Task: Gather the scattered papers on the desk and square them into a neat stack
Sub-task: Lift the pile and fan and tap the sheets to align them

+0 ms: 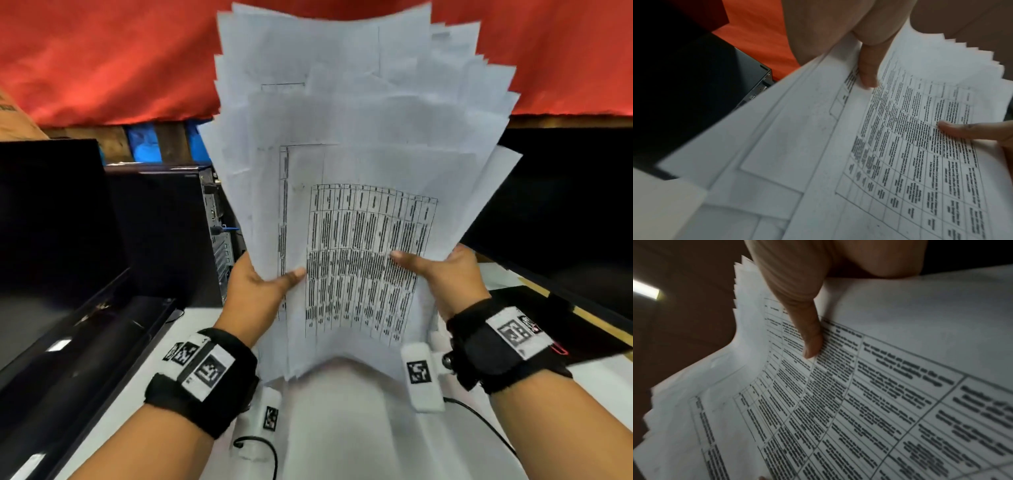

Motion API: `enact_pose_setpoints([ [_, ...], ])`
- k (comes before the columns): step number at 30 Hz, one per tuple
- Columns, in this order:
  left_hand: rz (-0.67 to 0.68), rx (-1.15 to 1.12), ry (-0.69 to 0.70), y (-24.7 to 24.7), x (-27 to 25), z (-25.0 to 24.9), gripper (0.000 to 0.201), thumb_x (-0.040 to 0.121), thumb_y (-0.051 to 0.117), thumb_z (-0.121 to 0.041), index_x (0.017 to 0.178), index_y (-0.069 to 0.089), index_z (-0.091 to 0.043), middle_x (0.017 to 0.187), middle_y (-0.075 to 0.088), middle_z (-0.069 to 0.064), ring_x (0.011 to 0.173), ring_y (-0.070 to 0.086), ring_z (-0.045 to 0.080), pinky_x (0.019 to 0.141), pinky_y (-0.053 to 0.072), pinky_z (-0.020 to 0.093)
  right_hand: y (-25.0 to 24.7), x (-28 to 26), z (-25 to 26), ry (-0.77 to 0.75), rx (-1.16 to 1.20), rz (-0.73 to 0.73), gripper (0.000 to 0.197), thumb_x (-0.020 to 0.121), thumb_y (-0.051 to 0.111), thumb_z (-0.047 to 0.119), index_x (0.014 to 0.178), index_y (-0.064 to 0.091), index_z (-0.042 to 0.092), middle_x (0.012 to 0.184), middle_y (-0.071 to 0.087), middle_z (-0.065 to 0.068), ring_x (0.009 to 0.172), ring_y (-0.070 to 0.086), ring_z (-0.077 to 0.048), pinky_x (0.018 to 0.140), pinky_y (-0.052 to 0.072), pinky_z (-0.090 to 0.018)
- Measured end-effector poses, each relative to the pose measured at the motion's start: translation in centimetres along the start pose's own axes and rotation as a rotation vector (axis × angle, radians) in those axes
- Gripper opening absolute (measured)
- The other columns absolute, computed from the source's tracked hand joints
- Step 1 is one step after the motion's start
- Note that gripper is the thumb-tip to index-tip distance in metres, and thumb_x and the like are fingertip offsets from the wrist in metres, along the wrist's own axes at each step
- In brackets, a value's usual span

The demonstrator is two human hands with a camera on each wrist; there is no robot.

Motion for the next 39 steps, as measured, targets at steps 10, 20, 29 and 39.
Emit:
enact_pose_setpoints([
  [10, -0.116, -0.134, -0.043, -0.7, 0.1, 2.2, 0.073, 0.06, 0.086, -0.011, 0.125, 0.052, -0.011, 0.115, 0.072, 0.002, 0.105, 0.07, 0.016, 0.089, 0.057, 0.033, -2.4, -1.3, -3.3, 0.119, 0.062, -0.039, 0.076, 0.035, 0.094, 0.044, 0.102, 0.07, 0.018, 0.101, 0.076, 0.0, 0.096, 0.072, -0.016, 0.091, 0.05, -0.037],
  [20, -0.052, -0.079, -0.043, 0.8, 0.6, 2.3, 0.07, 0.057, 0.089, -0.013, 0.121, 0.06, -0.013, 0.109, 0.074, -0.001, 0.103, 0.07, 0.011, 0.09, 0.054, 0.027, -1.3, -1.3, -3.3, 0.054, 0.016, 0.014, 0.053, 0.052, 0.087, 0.021, 0.101, 0.065, 0.021, 0.092, 0.076, 0.007, 0.086, 0.072, -0.004, 0.071, 0.053, -0.018],
  [29, -0.118, -0.073, -0.076, 1.1, -0.2, 3.3, 0.052, 0.062, 0.085, 0.0, 0.108, 0.066, -0.014, 0.095, 0.075, -0.004, 0.088, 0.072, -0.001, 0.07, 0.053, 0.006, 0.8, -1.8, -4.0, 0.044, -0.081, -0.074, 0.063, 0.058, 0.087, 0.015, 0.114, 0.058, 0.015, 0.106, 0.07, 0.0, 0.105, 0.065, -0.02, 0.094, 0.05, -0.035],
  [39, -0.256, -0.213, 0.013, -0.6, 0.8, 0.4, 0.044, 0.07, 0.076, 0.01, 0.109, 0.066, -0.01, 0.097, 0.075, -0.005, 0.09, 0.073, 0.005, 0.077, 0.057, 0.018, -0.2, -3.4, -2.7, 0.058, -0.244, 0.129, 0.058, 0.066, 0.083, 0.015, 0.116, 0.054, 0.021, 0.104, 0.072, 0.009, 0.097, 0.068, -0.004, 0.076, 0.054, -0.014],
])
Point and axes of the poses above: each hand's wrist, its own x-axis towards the middle knuckle, its own y-axis out of the palm, z = x × y, the point moved 2 cm from there along x, towards the middle knuckle
